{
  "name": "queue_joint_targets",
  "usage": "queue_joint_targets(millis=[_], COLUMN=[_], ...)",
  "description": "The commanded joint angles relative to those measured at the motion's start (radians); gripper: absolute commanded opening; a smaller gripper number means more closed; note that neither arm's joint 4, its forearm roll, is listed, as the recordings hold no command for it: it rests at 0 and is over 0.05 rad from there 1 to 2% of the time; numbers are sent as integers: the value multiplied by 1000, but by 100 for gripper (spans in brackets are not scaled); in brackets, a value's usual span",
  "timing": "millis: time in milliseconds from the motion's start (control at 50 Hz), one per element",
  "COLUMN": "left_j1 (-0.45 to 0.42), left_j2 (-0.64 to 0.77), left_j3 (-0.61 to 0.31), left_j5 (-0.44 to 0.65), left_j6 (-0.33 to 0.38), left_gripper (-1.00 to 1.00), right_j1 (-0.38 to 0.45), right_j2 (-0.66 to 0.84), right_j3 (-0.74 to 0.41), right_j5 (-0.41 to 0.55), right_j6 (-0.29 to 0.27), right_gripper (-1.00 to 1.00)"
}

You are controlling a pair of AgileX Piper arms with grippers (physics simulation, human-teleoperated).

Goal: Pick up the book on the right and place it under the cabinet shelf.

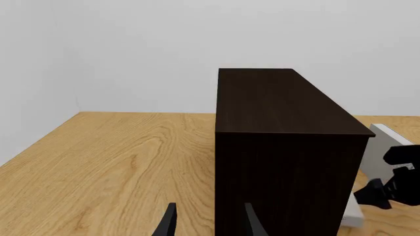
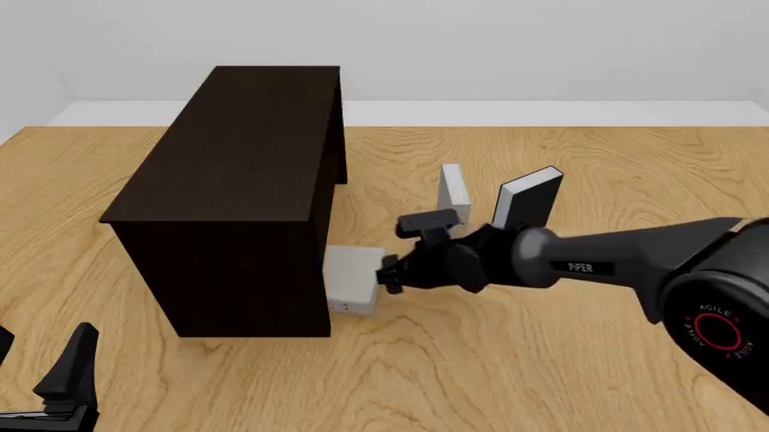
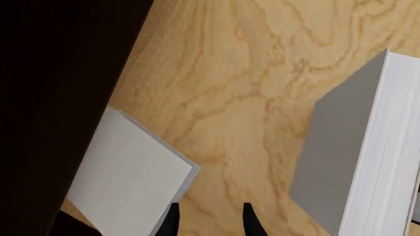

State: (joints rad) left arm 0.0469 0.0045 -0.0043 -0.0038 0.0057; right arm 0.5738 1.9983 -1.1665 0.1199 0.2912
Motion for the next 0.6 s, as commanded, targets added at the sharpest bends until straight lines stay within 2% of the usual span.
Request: queue_joint_targets(millis=[20, 600], left_j1=[-18, -18], left_j2=[0, -3], left_j3=[0, 0], left_j5=[3, 7], left_j6=[-1, -1], left_gripper=[100, 100], right_j1=[38, 95], right_j2=[59, 120], right_j3=[-84, -202], right_j5=[-34, 18], right_j6=[3, -1], right_gripper=[100, 100])
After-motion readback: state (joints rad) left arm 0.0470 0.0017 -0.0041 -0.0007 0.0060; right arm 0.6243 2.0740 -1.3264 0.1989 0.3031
